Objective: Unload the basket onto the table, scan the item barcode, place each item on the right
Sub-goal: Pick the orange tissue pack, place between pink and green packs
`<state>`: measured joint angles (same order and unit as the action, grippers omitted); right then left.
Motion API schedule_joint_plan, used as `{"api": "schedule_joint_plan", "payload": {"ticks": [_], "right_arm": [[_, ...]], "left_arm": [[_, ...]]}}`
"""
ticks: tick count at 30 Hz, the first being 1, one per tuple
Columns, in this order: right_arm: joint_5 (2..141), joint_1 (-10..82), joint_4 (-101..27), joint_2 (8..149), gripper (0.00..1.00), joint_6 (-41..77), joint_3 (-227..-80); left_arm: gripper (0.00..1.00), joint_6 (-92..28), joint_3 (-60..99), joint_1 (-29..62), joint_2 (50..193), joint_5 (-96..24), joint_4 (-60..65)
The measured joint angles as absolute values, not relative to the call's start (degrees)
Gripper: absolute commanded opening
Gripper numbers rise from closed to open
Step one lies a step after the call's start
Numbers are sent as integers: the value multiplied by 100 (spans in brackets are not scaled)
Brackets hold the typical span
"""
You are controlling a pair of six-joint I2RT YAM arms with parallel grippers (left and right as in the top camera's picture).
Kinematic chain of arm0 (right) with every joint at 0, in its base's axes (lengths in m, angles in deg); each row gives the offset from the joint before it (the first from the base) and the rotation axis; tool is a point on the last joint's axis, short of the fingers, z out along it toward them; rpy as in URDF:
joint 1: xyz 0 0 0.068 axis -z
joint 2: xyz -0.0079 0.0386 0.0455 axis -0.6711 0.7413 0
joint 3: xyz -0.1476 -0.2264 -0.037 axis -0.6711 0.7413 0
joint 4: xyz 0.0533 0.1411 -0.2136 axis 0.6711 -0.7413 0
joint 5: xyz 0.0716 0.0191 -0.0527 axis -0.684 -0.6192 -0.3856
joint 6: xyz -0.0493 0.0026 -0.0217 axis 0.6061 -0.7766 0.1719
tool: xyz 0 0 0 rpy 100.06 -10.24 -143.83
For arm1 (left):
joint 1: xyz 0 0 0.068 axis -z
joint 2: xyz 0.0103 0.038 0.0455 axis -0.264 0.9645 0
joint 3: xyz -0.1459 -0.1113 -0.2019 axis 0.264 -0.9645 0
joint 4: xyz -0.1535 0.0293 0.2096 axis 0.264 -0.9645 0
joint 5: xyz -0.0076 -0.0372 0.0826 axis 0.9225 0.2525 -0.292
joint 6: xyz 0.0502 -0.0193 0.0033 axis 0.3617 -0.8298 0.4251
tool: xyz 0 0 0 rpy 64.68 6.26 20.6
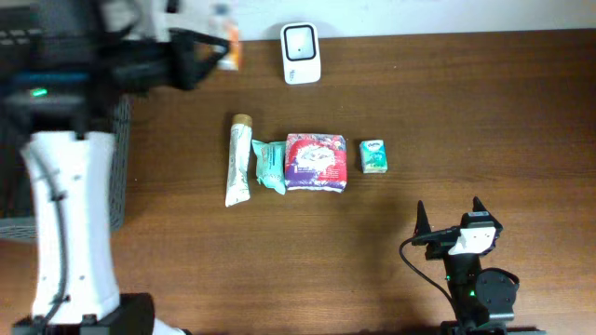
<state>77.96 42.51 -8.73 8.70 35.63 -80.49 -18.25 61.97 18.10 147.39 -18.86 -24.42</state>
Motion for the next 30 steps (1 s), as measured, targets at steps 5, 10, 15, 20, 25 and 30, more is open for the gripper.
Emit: {"api": "schedule_joint_plan", "payload": {"ticks": [5,10,15,20,25,30], "right_arm": [[7796,4251,-875,870,99,3568,-8049],[7796,4251,-875,868,99,3563,-8051],[7796,4251,-875,870,99,3565,-8049],[7796,4251,-875,870,99,3563,-8049],[7796,4251,-875,870,99,3561,-8049],[7796,4251,-875,870,99,3565,-8049]], "left_arm": [[0,-3162,6199,3558,15394,-4297,-2359],[0,-5348,6195,4657,16599,-5195,-2298],[1,-6015,6195,5178,17534,-5359,-1986],[5,-6168,6192,5608,18013,-5388,-1747],[11,-6209,6192,5739,18299,-5722,-1737],[45,-6229,6192,5726,18446,-6308,-1769]]}}
